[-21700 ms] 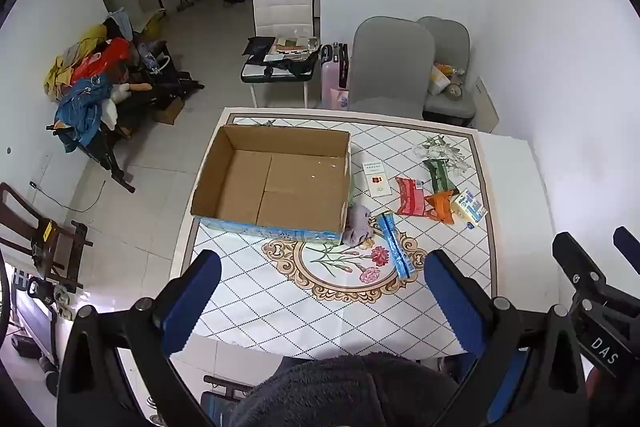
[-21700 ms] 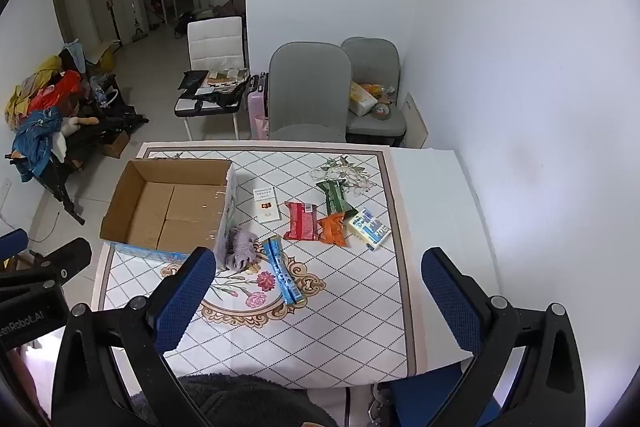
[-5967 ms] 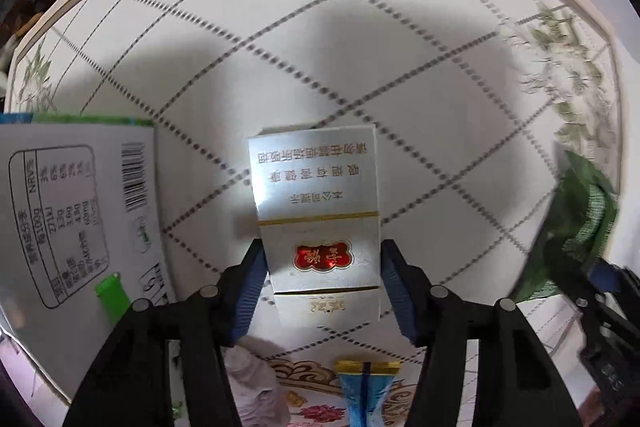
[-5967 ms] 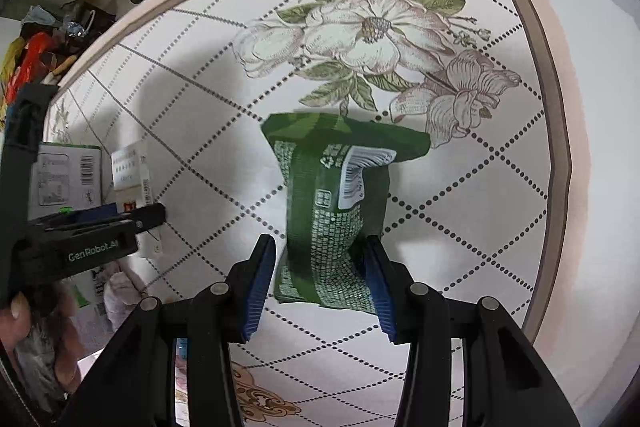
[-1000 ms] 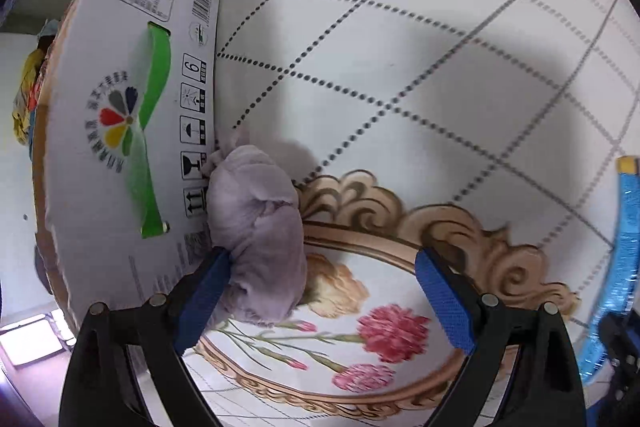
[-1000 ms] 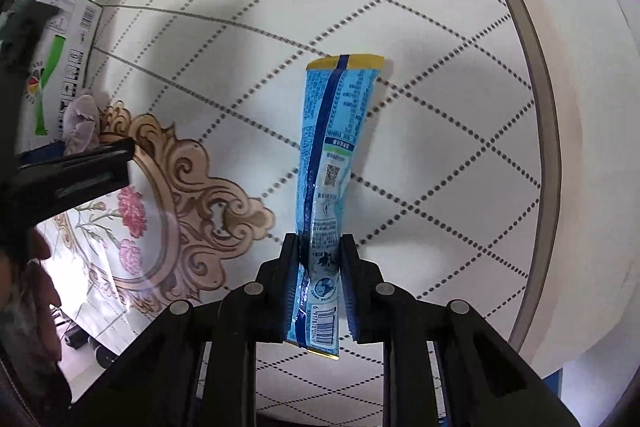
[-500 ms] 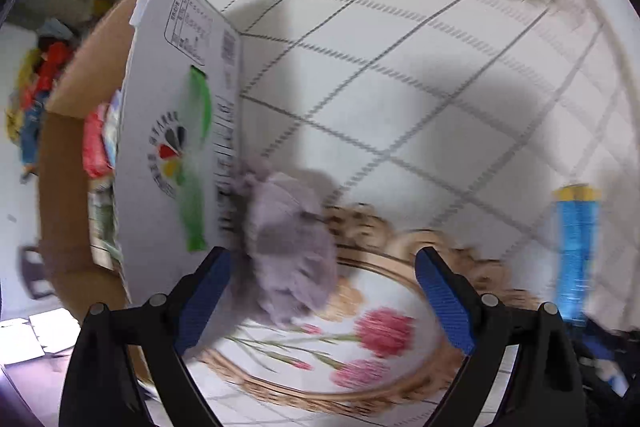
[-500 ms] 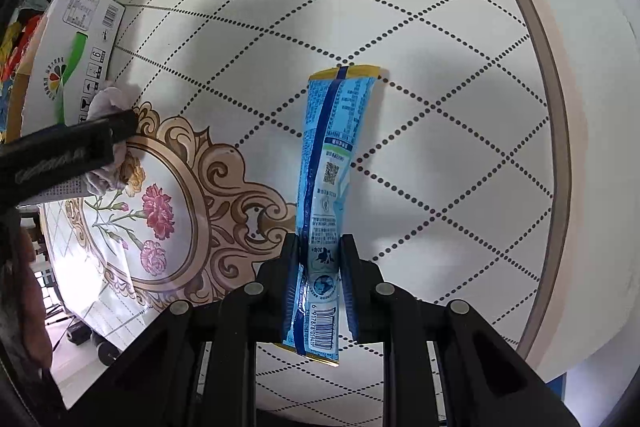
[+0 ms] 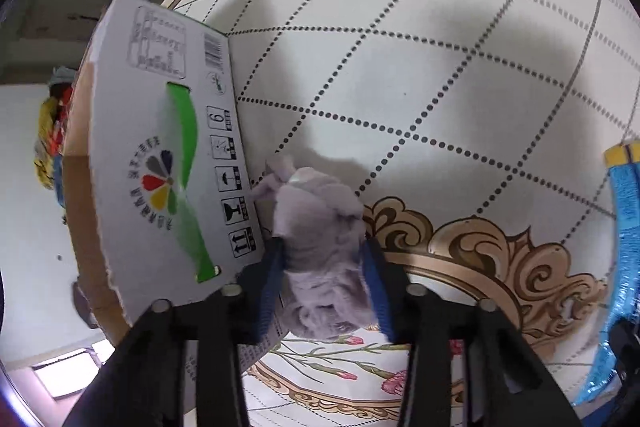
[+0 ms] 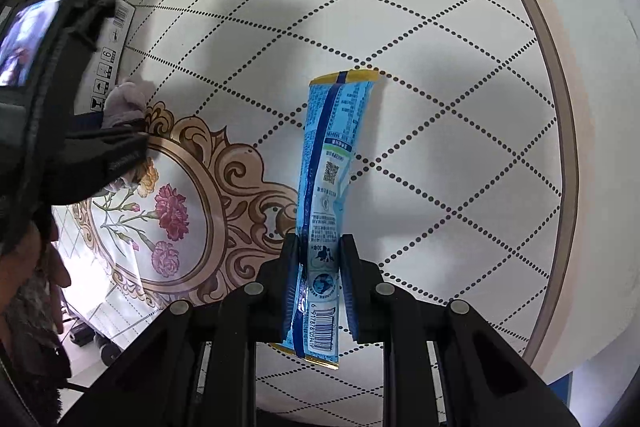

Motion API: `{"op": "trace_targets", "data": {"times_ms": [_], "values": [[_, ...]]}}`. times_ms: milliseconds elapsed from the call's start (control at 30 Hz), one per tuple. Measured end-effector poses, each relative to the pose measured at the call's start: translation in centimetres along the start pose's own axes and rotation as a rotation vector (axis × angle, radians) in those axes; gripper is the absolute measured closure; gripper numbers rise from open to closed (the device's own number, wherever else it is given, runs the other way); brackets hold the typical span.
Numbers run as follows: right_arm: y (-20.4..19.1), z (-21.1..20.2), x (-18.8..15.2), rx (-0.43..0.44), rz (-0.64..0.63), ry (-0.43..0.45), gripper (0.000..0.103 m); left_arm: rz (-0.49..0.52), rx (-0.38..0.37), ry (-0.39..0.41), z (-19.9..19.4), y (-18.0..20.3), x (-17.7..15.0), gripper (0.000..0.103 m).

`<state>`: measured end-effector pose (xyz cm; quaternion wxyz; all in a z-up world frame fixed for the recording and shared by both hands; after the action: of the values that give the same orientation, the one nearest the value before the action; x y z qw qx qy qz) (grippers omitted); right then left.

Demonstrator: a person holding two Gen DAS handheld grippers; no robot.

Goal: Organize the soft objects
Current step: 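Grasp the grey-purple cloth with the left gripper while the right holds the blue tube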

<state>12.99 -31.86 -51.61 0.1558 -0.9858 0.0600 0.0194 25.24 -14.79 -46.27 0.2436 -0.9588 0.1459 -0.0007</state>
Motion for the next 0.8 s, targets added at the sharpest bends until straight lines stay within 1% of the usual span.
{"op": "trace_targets", "data": {"times_ms": [33,100,133,167,200,233,267,300,367,400,467,533,600,633,767,800], "values": [[0.0,0.1,0.0,0.0,0.0,-0.002,0.081,-0.02,-0.047,-0.002,0.1,-0.6,-0.5,0.07],[0.1,0.3,0.0,-0.002,-0.001,-0.008,0.081,-0.091,-0.229,-0.024,-0.7,-0.9,-1.2,0.071],[0.1,0.4,0.0,-0.004,-0.001,-0.01,0.081,-0.109,-0.283,-0.034,-0.9,-0.8,-1.4,0.071],[0.2,0.5,0.1,-0.009,-0.001,-0.016,0.081,-0.132,-0.359,-0.045,-1.3,-0.5,-1.6,0.071],[0.2,0.8,0.1,-0.012,0.0,-0.02,0.081,-0.131,-0.375,-0.039,-1.5,-0.2,-1.7,0.07],[0.2,0.9,0.2,-0.012,-0.001,-0.021,0.081,-0.12,-0.363,-0.027,-1.8,0.0,-1.8,0.068],[0.1,1.0,0.2,-0.014,-0.006,-0.026,0.081,-0.103,-0.337,-0.016,-1.8,0.2,-1.8,0.068],[0.0,1.1,0.2,-0.016,-0.008,-0.029,0.081,-0.095,-0.328,-0.016,-1.8,0.2,-1.8,0.068],[0.1,1.3,0.3,-0.017,-0.01,-0.04,0.081,-0.088,-0.323,-0.021,-1.4,0.2,-1.9,0.063],[0.1,1.5,0.4,-0.017,-0.005,-0.047,0.081,-0.095,-0.332,-0.029,-0.8,-0.1,-1.9,0.06],[-0.1,2.1,0.4,-0.009,0.004,-0.056,0.081,-0.103,-0.386,-0.063,0.4,-0.4,-2.1,0.06],[-0.5,2.9,0.5,-0.001,0.017,-0.072,0.081,-0.117,-0.454,-0.141,2.7,-0.4,-2.4,0.06],[-0.5,3.2,0.7,0.004,0.024,-0.086,0.081,-0.113,-0.469,-0.181,4.2,-0.7,-2.3,0.059],[-0.6,3.3,0.9,0.002,0.022,-0.089,0.081,-0.109,-0.472,-0.159,4.2,-0.8,-2.2,0.057],[-1.2,3.6,1.6,-0.009,0.014,-0.081,0.08,-0.12,-0.479,-0.153,4.2,-1.0,-2.2,0.057],[-1.4,3.6,1.8,-0.016,0.007,-0.075,0.08,-0.128,-0.498,-0.158,4.1,-1.0,-2.1,0.064]]}}
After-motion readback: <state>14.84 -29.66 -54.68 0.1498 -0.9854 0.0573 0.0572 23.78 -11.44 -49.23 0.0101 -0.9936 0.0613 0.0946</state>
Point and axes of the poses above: each gripper's, at about its wrist camera, not at the fingertips, and z roughly the way its jaws point, y to its right, x to its top, the point moved 3 cm from there along z, roughly the way its jaws point, and after that the axes turned 5 degrees about x, right-handed, at the moved point
